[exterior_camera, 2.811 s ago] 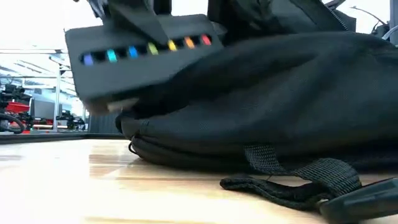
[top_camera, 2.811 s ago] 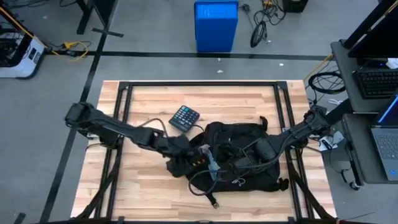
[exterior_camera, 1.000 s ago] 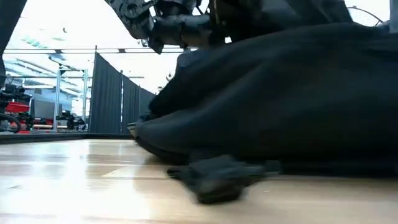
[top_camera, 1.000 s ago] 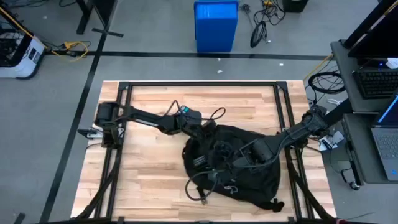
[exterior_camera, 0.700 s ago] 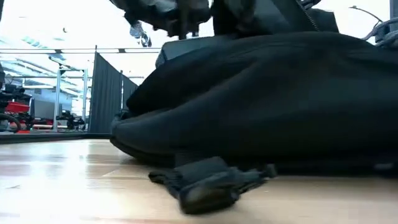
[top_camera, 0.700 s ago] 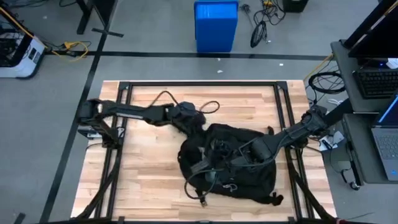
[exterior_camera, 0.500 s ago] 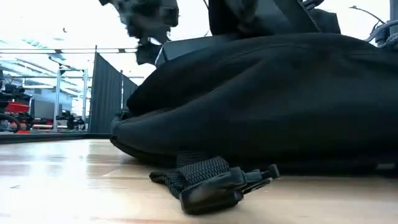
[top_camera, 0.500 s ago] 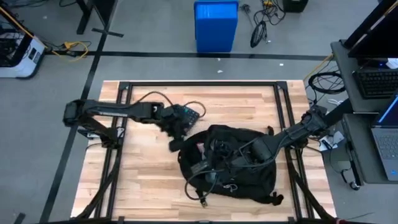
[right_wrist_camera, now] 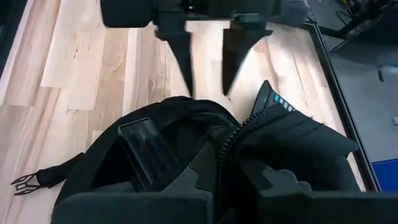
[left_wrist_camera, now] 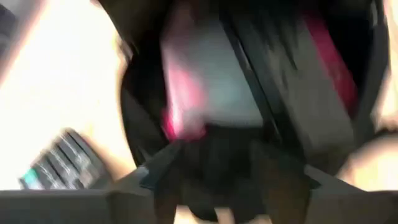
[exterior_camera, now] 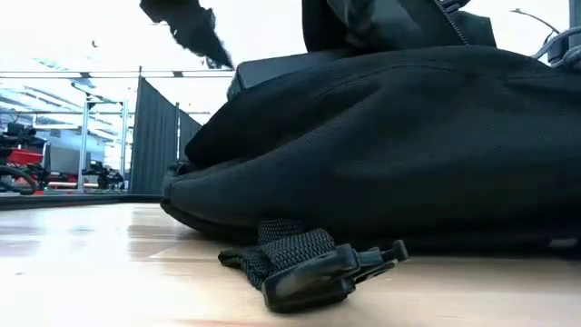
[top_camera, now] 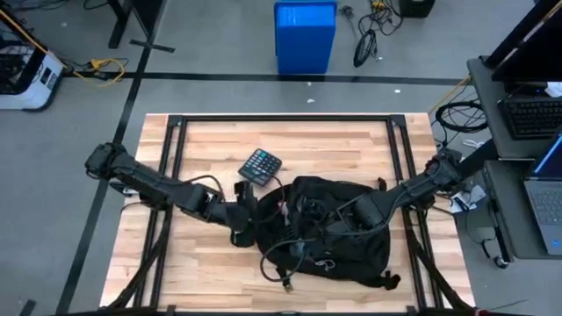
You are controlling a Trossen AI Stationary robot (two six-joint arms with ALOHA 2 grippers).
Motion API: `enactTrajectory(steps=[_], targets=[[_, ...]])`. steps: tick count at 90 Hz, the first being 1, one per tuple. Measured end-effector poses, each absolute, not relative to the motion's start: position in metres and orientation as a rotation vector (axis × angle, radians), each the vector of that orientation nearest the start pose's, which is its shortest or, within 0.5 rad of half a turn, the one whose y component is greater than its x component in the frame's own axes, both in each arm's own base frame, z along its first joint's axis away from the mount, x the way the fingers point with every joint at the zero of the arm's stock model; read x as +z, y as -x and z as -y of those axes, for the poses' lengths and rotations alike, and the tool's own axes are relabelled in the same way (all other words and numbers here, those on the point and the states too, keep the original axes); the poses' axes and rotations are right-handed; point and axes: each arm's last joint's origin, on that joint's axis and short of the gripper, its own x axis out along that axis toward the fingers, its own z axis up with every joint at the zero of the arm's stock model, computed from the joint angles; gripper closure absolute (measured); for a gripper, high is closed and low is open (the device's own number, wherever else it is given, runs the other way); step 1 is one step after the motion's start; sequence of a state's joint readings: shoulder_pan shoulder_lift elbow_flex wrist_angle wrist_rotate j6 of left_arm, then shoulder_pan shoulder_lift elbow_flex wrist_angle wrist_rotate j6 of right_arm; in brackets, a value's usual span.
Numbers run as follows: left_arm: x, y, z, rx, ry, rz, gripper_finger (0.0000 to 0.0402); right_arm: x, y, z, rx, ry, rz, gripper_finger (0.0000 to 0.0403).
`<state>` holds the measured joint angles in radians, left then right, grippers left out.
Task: Unpack backpack
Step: Put the black medicine organizer into the black backpack
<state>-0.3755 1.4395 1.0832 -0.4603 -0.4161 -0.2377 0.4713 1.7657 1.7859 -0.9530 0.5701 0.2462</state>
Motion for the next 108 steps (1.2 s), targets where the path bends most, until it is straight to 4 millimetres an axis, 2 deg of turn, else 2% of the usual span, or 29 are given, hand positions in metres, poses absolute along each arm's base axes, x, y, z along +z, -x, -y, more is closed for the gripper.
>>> enactTrajectory(steps=[8, 15, 41, 55, 62, 72, 79, 90, 108], targets=[[0.276, -0.295, 0.105, 0.064, -0.094, -0.608, 0.0276, 0.353, -0.337, -0.154, -0.189, 0.232, -0.786, 0.0399], [0.275, -0.303, 0.106, 0.025, -0.125, -0.573, 0.0303, 0.354, -0.337, -0.154, -0.189, 0.230, -0.785, 0.0399], [0.225, -0.343, 0.116, -0.061, -0.137, -0.586, 0.0373, 0.354, -0.336, -0.154, -0.191, 0.229, -0.785, 0.0399], [0.210, -0.355, 0.113, -0.047, -0.126, -0.587, 0.0389, 0.353, -0.336, -0.154, -0.188, 0.236, -0.794, 0.0399], [0.210, -0.355, 0.112, -0.039, -0.120, -0.589, 0.0391, 0.353, -0.336, -0.154, -0.189, 0.238, -0.797, 0.0399], [0.220, -0.352, 0.112, -0.051, -0.126, -0.558, 0.0391, 0.353, -0.336, -0.154, -0.190, 0.239, -0.798, 0.0399], [0.237, -0.350, 0.111, -0.043, -0.127, -0.527, 0.0392, 0.353, -0.336, -0.154, -0.189, 0.237, -0.795, 0.0399], [0.262, -0.336, 0.109, -0.013, -0.126, -0.511, 0.0392, 0.353, -0.336, -0.153, -0.191, 0.236, -0.791, 0.0399], [0.256, -0.308, 0.118, -0.002, -0.105, -0.718, 0.0392, 0.353, -0.336, -0.153, -0.191, 0.241, -0.792, 0.0399]])
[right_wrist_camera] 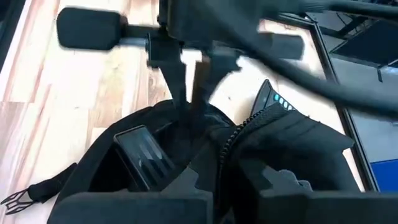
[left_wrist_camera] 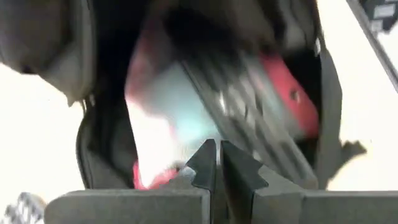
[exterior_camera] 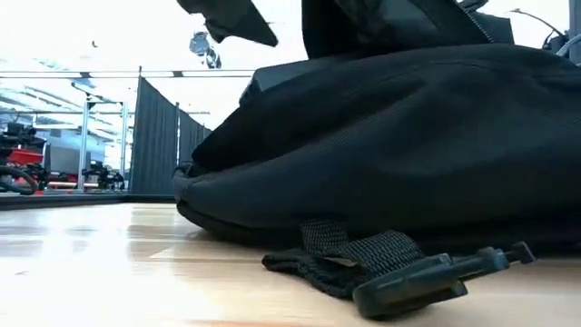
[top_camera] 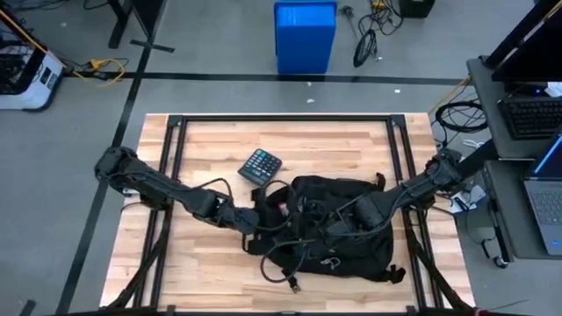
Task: Unpack backpack
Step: Put the black medicine organizer into the black backpack
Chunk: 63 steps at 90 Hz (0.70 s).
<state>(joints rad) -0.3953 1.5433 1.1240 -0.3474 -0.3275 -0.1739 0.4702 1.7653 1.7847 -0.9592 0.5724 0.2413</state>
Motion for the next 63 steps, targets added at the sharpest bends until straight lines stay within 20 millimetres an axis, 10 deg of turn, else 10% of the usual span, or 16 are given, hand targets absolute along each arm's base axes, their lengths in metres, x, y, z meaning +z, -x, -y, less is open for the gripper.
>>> enactTrajectory(steps=[63], targets=[[0.195, -0.309, 0.155, -0.130, -0.053, -0.802, 0.0392, 0.355, -0.339, -0.151, -0.186, 0.241, -0.771, 0.0399]])
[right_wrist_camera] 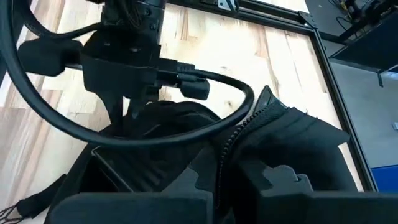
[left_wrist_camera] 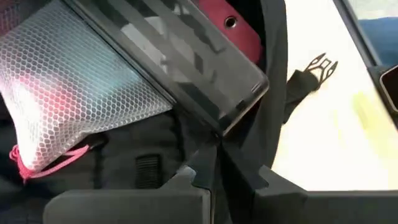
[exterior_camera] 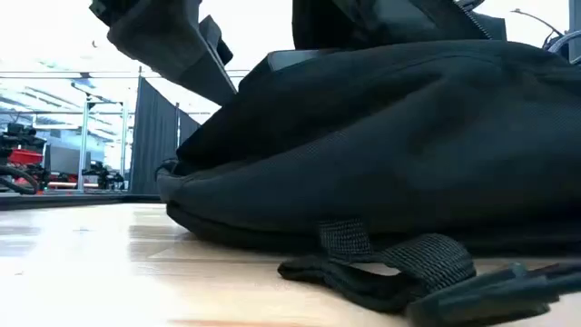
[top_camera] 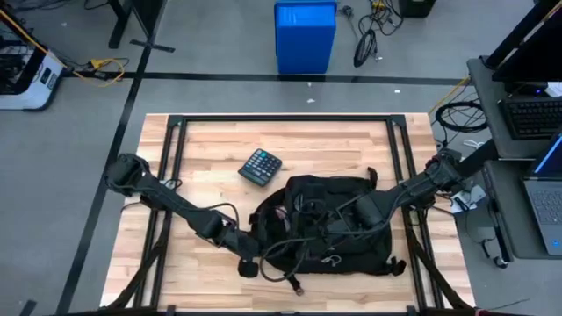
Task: Unpack backpack
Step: Put the black medicine organizer into the black backpack
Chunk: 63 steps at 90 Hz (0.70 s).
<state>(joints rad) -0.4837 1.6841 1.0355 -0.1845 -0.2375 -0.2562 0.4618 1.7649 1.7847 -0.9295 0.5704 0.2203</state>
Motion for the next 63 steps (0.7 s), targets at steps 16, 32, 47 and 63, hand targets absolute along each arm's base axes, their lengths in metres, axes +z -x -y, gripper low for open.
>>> enactTrajectory(steps=[16, 32, 47, 63], targets=[[0.196, -0.319, 0.152, -0.130, -0.032, -0.727, 0.0392, 0.355, -0.340, -0.151, -0.187, 0.238, -0.768, 0.0399], [0.198, -0.325, 0.143, -0.110, -0.048, -0.697, 0.0392, 0.355, -0.340, -0.152, -0.189, 0.235, -0.764, 0.0399], [0.200, -0.330, 0.135, -0.054, -0.053, -0.676, 0.0392, 0.355, -0.340, -0.151, -0.190, 0.234, -0.762, 0.0399], [0.205, -0.338, 0.124, -0.009, -0.047, -0.603, 0.0392, 0.356, -0.340, -0.152, -0.191, 0.232, -0.757, 0.0399]])
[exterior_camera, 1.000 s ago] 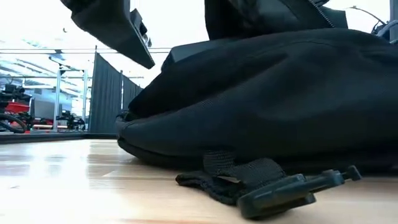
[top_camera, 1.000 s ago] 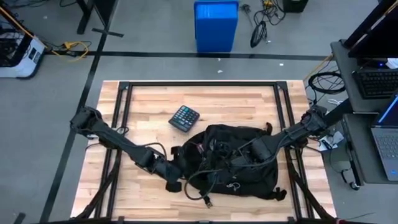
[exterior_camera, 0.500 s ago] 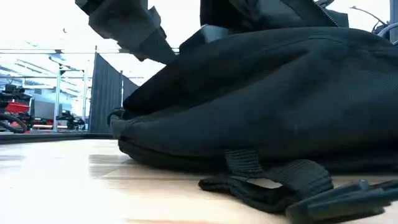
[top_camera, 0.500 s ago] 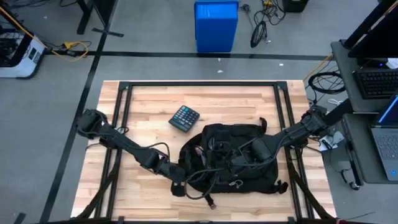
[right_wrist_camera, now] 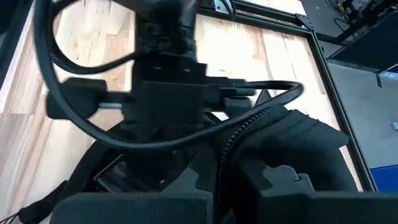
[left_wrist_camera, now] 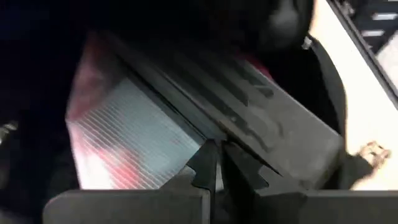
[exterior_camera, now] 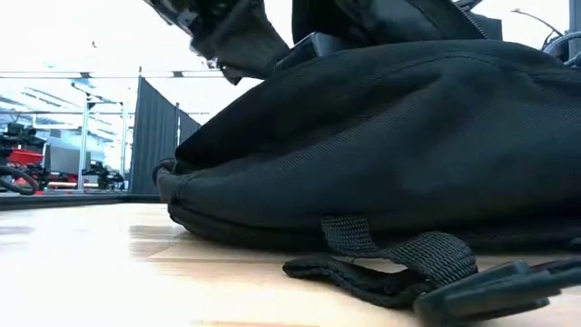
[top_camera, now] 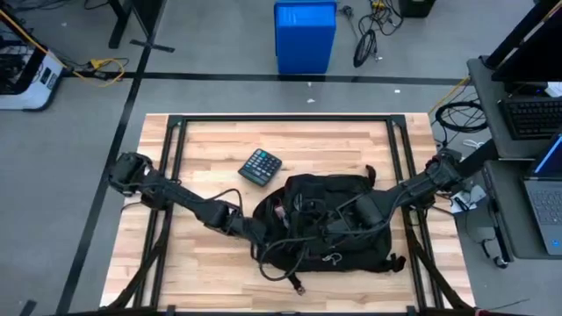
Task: Unpack backpack
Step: Put the black medicine organizer into the black backpack
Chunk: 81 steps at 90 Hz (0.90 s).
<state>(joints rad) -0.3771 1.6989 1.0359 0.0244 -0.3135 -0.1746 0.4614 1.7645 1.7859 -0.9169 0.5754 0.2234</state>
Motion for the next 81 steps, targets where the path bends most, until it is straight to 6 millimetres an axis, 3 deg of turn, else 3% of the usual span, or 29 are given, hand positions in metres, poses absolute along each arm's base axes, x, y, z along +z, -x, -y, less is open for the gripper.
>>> enactTrajectory(steps=[23, 39, 57, 81], targets=[[0.210, -0.309, 0.114, 0.068, -0.104, -0.820, 0.0391, 0.356, -0.340, -0.151, -0.189, 0.231, -0.757, 0.0399], [0.213, -0.294, 0.136, -0.046, -0.067, -0.870, 0.0392, 0.356, -0.340, -0.152, -0.185, 0.230, -0.758, 0.0399], [0.211, -0.290, 0.167, -0.191, -0.031, -0.820, 0.0392, 0.356, -0.340, -0.151, -0.186, 0.232, -0.758, 0.0399], [0.198, -0.303, 0.173, -0.148, -0.030, -0.756, 0.0392, 0.356, -0.340, -0.151, -0.186, 0.232, -0.758, 0.0399]])
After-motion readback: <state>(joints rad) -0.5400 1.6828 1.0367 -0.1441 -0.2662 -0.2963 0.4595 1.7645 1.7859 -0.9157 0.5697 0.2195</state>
